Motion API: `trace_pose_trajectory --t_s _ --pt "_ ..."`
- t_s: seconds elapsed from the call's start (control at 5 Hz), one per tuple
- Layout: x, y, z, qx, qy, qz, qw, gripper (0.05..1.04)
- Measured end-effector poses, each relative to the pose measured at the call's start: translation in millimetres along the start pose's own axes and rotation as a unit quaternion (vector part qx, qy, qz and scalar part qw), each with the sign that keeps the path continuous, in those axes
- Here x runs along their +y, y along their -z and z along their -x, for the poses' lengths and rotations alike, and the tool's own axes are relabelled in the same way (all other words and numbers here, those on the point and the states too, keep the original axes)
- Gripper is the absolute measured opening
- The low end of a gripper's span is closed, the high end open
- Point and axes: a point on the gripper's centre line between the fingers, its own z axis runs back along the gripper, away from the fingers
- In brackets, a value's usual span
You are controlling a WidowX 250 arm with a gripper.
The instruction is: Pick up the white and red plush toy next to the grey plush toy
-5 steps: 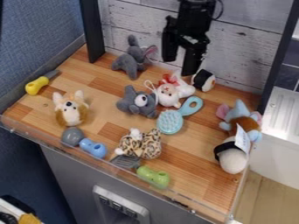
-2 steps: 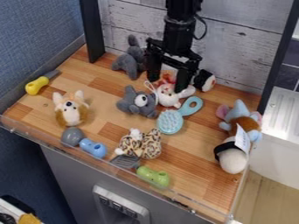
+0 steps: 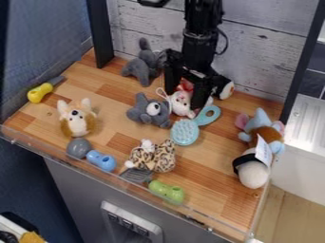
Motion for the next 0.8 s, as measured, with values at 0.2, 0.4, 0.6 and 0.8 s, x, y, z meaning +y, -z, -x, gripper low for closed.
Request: trace_pose_trajectory --t_s 0.2,0.4,0.6,0.8 --pt "1.3 8.3 -3.2 0.001 0.063 -0.004 0.9980 0.999" --pt "3.4 8.7 -9.6 -0.004 0.088 -0.012 0.9960 0.955" --pt "4.5 9.0 -12.6 -0.006 0.072 -0.013 0.9973 0.707" --pt "4.7 9.4 -14.4 -0.005 0.021 -0.011 0.9997 0.581"
